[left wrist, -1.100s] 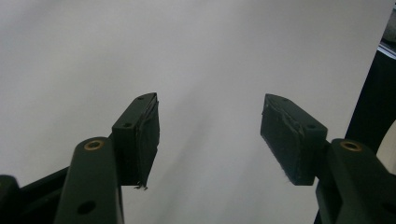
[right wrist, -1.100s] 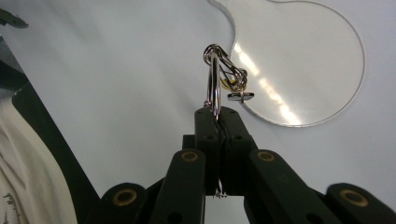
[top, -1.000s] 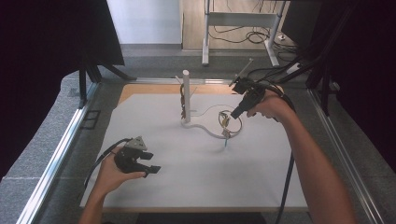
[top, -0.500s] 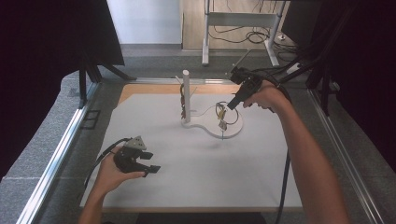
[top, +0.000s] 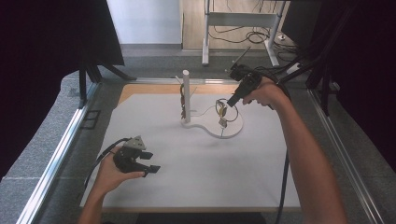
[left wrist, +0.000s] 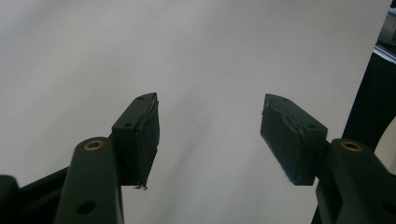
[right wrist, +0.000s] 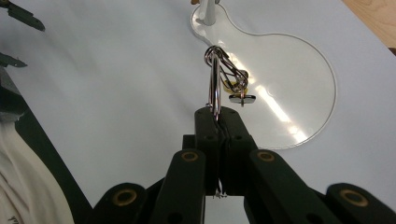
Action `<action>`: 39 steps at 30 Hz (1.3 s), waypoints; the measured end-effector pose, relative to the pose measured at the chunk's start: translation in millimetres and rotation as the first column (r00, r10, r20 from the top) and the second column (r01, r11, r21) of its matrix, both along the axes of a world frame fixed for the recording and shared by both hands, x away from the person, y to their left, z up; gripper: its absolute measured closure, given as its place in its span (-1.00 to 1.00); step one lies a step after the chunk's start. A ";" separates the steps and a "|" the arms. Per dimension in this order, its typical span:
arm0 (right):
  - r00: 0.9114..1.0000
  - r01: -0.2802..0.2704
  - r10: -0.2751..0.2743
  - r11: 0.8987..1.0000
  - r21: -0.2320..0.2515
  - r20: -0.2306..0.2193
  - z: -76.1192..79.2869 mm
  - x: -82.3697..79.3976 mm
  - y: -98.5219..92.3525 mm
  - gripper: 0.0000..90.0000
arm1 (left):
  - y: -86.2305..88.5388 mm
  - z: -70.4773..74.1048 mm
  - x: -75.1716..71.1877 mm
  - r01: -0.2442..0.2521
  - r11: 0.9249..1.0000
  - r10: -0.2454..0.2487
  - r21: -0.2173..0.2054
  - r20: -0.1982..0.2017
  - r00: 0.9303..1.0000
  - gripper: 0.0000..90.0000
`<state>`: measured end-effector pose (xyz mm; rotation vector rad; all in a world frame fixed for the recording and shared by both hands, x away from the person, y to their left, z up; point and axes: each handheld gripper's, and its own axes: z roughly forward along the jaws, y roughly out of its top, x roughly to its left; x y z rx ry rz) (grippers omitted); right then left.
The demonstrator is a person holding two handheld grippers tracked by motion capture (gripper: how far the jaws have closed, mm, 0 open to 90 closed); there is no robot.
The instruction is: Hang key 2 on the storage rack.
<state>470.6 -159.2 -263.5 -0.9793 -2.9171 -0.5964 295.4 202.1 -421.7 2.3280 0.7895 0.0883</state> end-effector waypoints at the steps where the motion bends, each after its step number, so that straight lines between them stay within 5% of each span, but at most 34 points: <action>1: 1.000 -0.004 0.004 1.000 -0.001 0.000 -0.2 0.1 0.0 0.94 | 0.0 0.1 0.0 0.000 1.000 0.000 0.000 0.000 1.000 -0.15; 14: 1.000 -0.012 0.012 1.000 -0.007 0.018 4.9 3.0 6.2 0.94 | 0.8 1.2 0.6 -0.004 1.000 0.004 -0.007 0.001 1.000 -0.15; 39: 1.000 -0.008 0.008 1.000 -0.008 0.022 15.7 33.9 33.3 0.94 | -0.1 0.8 -0.7 0.016 1.000 -0.016 -0.016 -0.011 1.000 -0.15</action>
